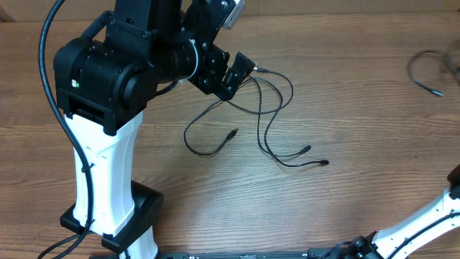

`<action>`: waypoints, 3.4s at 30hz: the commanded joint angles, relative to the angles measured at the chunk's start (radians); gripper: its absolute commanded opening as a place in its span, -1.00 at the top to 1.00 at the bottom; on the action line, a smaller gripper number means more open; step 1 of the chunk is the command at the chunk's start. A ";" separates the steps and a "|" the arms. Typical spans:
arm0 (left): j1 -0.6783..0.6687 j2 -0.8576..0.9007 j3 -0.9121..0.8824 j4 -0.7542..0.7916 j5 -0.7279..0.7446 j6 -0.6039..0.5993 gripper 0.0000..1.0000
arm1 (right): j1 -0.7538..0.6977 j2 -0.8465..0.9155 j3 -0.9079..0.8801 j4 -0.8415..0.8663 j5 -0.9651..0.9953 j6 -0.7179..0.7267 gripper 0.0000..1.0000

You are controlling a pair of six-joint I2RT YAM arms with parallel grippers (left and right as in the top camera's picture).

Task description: Untangle cables

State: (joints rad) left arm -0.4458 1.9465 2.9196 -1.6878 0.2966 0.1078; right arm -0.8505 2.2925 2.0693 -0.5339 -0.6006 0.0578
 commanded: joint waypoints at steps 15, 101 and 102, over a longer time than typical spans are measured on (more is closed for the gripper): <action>-0.008 -0.024 -0.159 -0.001 0.011 -0.005 -1.00 | 0.012 0.029 -0.079 -0.013 0.013 0.216 0.92; -0.005 -0.024 -0.163 0.016 -0.293 -0.033 -1.00 | 0.834 -0.679 -0.087 -0.064 -0.222 -0.202 -1.00; -0.005 -0.024 -0.163 0.017 -0.298 -0.033 -1.00 | 0.834 -0.679 -0.087 -0.064 -0.222 -0.202 -1.00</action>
State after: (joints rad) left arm -0.4458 1.9411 2.7548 -1.6722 0.0170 0.0776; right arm -0.0189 1.6135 1.9877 -0.5957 -0.8303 -0.1352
